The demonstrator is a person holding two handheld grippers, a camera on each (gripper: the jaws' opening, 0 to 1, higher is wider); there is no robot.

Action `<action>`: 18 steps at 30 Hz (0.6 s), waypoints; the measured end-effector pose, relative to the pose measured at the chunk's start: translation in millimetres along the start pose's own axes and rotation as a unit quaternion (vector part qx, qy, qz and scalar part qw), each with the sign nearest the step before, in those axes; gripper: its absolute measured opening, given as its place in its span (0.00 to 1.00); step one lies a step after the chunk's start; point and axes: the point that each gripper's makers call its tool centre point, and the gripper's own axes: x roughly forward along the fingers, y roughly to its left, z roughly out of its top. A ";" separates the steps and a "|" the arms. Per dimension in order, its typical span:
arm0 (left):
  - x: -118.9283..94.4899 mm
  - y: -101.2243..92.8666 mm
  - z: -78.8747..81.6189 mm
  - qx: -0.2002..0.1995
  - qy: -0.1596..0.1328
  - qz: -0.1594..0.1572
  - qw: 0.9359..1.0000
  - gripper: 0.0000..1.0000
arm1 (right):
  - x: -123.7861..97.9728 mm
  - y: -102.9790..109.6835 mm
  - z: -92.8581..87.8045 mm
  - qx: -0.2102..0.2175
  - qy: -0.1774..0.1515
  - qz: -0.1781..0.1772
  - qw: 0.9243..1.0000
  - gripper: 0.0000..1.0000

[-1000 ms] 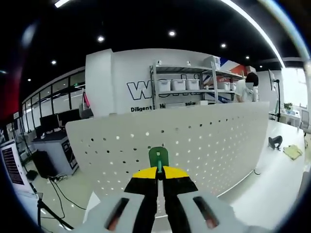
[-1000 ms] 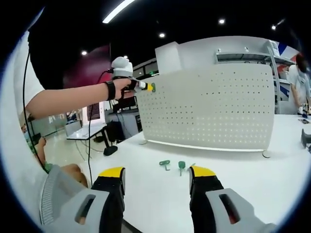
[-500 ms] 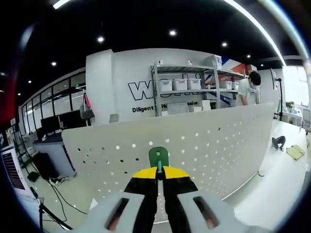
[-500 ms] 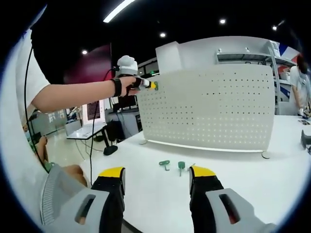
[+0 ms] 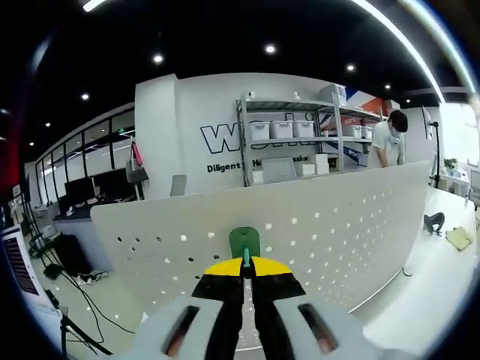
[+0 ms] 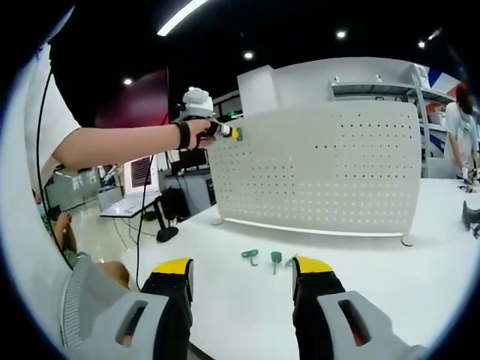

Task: Insert the hook assembly into the mounting plate slot until the hook locks in place.

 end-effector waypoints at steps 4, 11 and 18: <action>2.0 0.2 -0.7 0.000 0.002 0.003 1.000 0.03 | 0.2 -1.5 -1.1 0.002 0.001 -0.003 1.000 0.54; 3.9 0.8 -3.2 -0.008 0.004 0.006 1.000 0.03 | 1.3 -4.2 -1.4 0.002 0.002 -0.006 1.000 0.54; 1.8 -0.9 -4.0 -0.013 0.012 0.015 1.000 0.02 | 2.5 -3.1 -5.3 0.006 0.004 -0.004 1.000 0.54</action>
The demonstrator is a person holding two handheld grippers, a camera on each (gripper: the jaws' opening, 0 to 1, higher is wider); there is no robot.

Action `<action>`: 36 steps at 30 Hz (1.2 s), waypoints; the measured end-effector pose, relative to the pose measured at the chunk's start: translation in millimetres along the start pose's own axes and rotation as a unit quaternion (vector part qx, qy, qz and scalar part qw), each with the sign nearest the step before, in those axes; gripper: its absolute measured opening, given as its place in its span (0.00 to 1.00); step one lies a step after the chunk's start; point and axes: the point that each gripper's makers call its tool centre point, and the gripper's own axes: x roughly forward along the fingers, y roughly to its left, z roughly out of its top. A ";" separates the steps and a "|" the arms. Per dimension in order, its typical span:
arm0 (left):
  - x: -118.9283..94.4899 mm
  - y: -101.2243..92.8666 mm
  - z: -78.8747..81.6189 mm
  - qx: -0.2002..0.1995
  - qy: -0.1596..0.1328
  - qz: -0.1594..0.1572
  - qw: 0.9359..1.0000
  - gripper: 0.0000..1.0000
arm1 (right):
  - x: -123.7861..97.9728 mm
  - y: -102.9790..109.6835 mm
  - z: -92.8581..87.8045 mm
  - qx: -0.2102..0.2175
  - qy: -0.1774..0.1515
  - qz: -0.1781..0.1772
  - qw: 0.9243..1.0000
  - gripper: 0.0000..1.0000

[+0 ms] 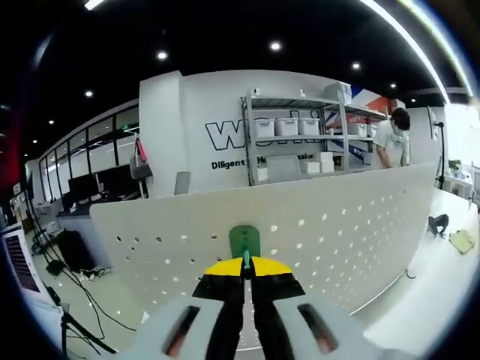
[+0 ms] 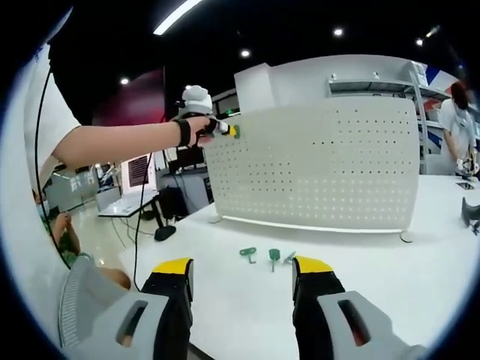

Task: Insert the hook assembly into the mounting plate slot until the hook locks in place.

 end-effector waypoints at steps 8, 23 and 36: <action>1.2 -2.5 0.2 -0.002 0.014 0.009 1.000 0.03 | 2.2 -0.8 -0.6 0.003 0.000 0.001 1.000 0.53; 5.7 -5.1 11.7 0.026 -0.010 0.004 1.000 0.05 | 0.6 -5.2 0.5 0.007 -0.004 -0.003 1.000 0.53; 3.8 -6.6 7.5 0.036 -0.013 -0.011 0.999 0.11 | 1.5 -2.6 0.4 0.005 -0.004 -0.001 1.000 0.53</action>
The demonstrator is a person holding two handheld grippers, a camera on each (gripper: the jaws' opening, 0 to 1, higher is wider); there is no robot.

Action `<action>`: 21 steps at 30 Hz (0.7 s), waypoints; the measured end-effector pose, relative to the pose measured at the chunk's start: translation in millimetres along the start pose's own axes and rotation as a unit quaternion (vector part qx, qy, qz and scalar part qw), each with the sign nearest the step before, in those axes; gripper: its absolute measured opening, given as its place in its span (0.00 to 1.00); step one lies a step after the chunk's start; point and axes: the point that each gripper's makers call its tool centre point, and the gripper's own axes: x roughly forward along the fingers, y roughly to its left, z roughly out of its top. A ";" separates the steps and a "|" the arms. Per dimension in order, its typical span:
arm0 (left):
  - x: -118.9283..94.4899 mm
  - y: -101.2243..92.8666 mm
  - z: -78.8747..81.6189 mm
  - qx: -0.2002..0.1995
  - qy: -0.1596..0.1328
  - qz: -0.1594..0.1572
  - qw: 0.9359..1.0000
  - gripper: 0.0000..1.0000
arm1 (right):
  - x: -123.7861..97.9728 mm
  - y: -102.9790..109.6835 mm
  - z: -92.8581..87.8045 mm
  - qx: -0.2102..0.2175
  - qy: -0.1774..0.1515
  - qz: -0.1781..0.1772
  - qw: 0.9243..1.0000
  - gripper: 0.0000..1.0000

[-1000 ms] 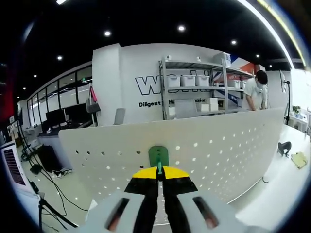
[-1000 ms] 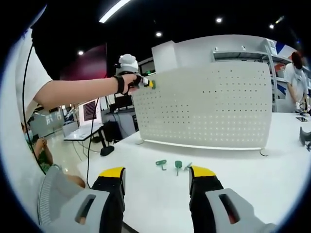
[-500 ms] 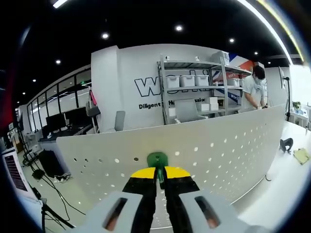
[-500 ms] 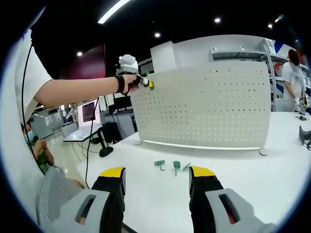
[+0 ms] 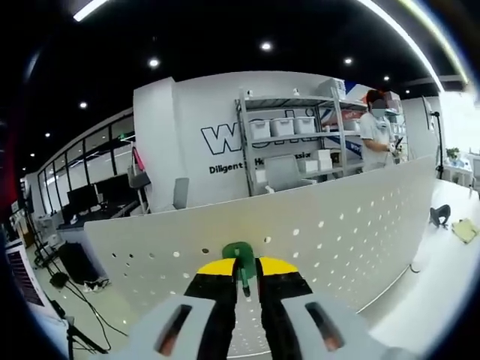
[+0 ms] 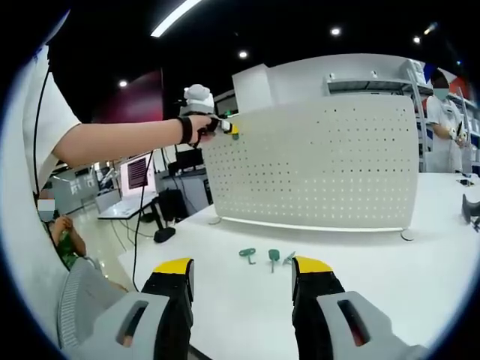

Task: Insert the hook assembly into the mounting plate slot until the hook locks in place.

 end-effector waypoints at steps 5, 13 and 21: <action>-4.8 -1.6 -0.5 0.009 -0.007 -0.005 1.000 0.15 | 1.2 2.2 0.7 -0.003 0.001 0.005 1.000 0.53; -18.2 -2.7 0.7 0.014 -0.028 -0.016 0.999 0.18 | 2.7 6.4 2.4 -0.010 0.003 0.015 1.000 0.53; -35.2 -2.0 -3.6 0.019 -0.034 -0.020 0.999 0.19 | 4.6 14.8 0.7 -0.016 0.010 0.029 0.999 0.53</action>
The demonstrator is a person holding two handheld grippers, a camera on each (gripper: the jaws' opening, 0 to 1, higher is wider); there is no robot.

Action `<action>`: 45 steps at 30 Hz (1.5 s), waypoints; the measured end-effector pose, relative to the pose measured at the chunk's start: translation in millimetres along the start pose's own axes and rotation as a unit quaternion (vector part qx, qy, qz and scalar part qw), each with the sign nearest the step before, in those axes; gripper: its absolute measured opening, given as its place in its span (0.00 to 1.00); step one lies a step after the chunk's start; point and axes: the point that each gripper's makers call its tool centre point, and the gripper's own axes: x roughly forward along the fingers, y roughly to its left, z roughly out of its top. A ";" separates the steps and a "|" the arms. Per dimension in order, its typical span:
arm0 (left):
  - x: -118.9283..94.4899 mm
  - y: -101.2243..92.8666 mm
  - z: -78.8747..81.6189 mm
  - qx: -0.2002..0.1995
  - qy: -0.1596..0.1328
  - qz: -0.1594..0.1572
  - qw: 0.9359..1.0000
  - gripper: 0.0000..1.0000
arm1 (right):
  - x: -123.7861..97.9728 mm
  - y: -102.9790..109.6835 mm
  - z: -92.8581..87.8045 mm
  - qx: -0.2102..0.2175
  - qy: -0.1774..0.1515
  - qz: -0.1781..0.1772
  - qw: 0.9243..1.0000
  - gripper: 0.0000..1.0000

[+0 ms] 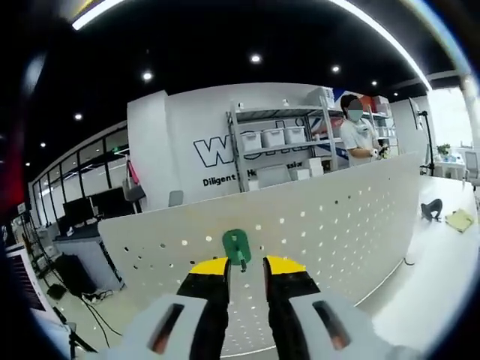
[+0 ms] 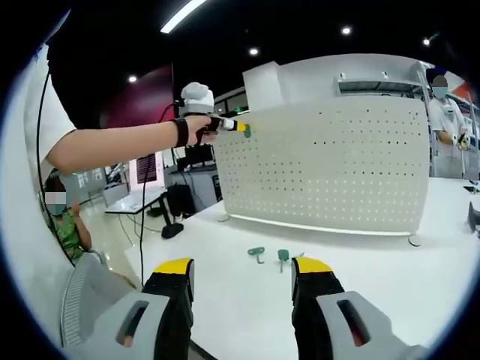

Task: Insert the hook assembly into the mounting plate slot until the hook locks in place.

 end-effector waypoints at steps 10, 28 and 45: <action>-17.6 -11.7 -12.8 0.000 -0.002 -0.025 1.000 0.20 | 0.1 5.1 1.4 -0.003 -0.002 0.007 1.000 0.53; -38.6 -51.8 -65.7 -0.011 0.038 -0.095 0.995 0.25 | 4.1 9.8 -2.0 -0.003 0.000 0.016 1.000 0.52; -57.4 -75.3 -111.5 -0.022 0.085 -0.131 0.987 0.25 | 8.6 9.4 -6.3 0.003 0.010 0.024 1.000 0.52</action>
